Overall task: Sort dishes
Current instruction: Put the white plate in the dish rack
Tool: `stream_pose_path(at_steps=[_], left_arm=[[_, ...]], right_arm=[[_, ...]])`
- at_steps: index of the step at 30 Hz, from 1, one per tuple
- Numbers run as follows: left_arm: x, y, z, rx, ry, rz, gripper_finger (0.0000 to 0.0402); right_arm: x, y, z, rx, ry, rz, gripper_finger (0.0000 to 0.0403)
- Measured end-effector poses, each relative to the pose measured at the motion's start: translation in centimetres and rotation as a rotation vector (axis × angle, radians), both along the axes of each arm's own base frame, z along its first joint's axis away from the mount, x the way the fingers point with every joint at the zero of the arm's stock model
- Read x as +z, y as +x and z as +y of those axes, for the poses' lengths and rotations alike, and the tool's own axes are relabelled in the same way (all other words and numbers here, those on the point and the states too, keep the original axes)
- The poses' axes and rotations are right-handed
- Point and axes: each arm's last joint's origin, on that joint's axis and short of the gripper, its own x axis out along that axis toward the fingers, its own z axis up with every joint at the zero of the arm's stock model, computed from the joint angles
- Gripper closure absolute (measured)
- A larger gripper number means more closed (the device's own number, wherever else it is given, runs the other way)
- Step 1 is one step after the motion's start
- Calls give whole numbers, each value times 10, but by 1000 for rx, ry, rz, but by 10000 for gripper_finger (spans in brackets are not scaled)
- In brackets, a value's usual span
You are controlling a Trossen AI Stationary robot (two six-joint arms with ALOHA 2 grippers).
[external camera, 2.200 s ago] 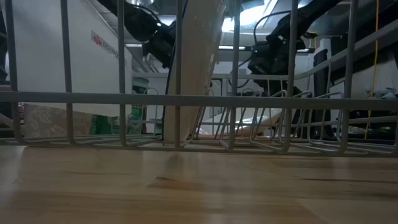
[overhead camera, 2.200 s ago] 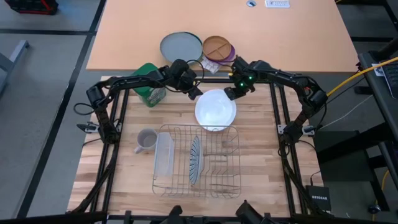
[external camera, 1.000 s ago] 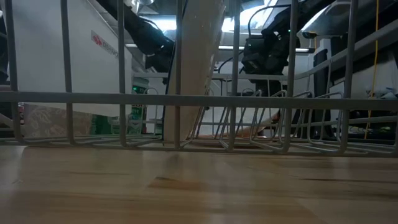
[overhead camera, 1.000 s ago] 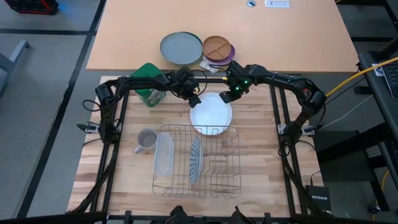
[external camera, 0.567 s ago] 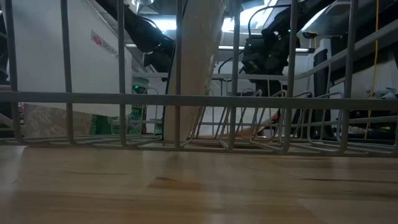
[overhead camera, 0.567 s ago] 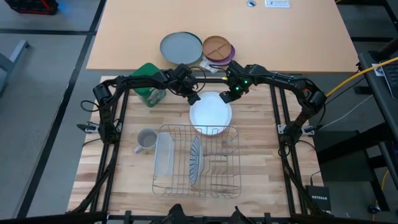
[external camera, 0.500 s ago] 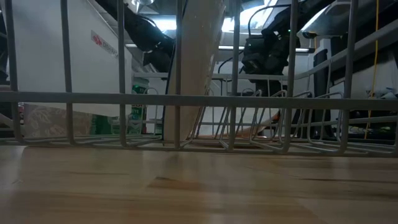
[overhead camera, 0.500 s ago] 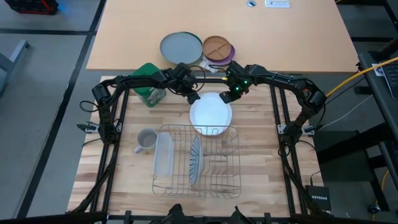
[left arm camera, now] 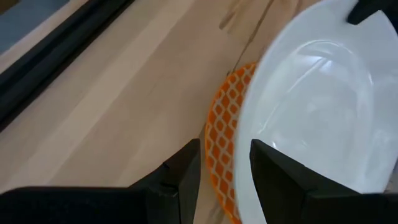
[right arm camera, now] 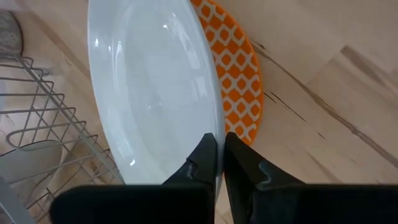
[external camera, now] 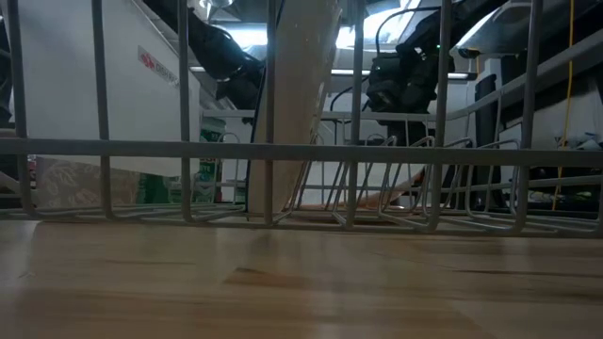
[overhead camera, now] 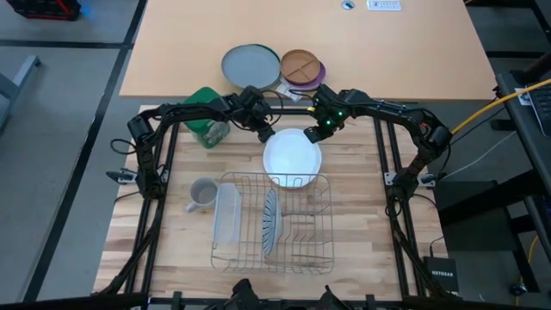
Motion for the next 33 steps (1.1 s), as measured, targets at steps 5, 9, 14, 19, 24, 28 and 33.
stream_pose_path(at_steps=[5,9,14,19,24,28,33], left_arm=[[0,0,-1,-2,0,0,273],[0,1,-2,-7,-2,2,273],[0,6,-9,-32,-1,3,273],[-2,9,-17,-86,22,24,273],[-2,9,-17,-62,48,43,273],[-2,8,-16,-57,51,45,273],[-2,6,-13,-38,63,54,273]], right_arm=[[0,0,0,0,-1,-1,384],[0,0,0,0,-2,-2,386],[0,0,0,1,0,-6,384],[0,0,0,2,3,-8,386],[0,0,0,3,4,-9,384],[0,1,1,8,2,-10,386],[1,3,1,16,4,-31,384]])
